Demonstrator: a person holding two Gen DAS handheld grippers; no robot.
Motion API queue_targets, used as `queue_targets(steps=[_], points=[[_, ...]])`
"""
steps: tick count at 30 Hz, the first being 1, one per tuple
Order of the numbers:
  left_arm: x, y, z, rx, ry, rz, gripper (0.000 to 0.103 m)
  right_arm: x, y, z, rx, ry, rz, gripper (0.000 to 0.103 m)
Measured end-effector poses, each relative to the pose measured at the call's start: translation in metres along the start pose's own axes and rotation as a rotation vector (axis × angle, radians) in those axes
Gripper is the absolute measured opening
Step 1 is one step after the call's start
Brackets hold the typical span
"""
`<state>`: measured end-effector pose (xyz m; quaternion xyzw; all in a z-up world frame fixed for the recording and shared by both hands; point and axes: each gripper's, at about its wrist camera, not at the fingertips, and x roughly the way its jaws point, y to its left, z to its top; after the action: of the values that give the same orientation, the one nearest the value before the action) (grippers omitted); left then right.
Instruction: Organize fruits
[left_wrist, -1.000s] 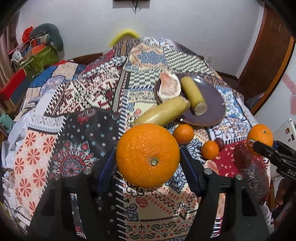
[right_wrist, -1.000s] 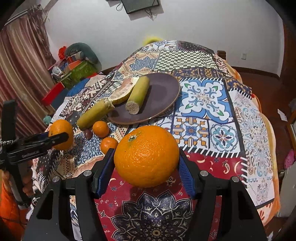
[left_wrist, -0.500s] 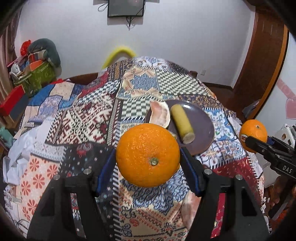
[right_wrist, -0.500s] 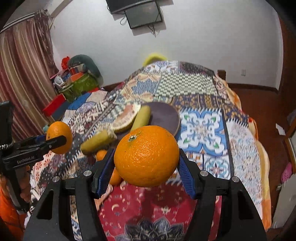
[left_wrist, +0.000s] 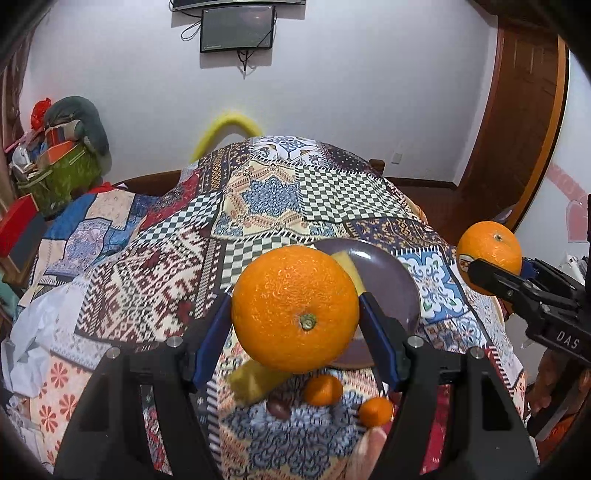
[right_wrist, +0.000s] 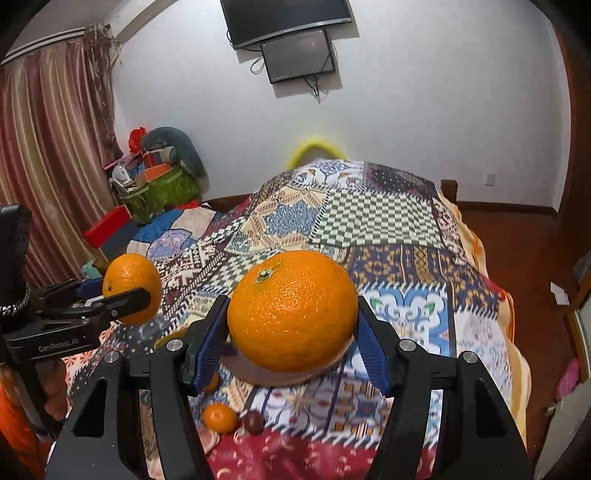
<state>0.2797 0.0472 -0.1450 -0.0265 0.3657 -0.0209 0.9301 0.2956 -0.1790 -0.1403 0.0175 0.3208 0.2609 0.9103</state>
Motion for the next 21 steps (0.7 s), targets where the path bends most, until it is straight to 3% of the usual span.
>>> queue_targets(steps=[21], points=[[0.104, 0.002, 0.041, 0.004, 0.097, -0.037, 0.068, 0.091, -0.021, 0.024, -0.09, 0.114, -0.018, 0.062]])
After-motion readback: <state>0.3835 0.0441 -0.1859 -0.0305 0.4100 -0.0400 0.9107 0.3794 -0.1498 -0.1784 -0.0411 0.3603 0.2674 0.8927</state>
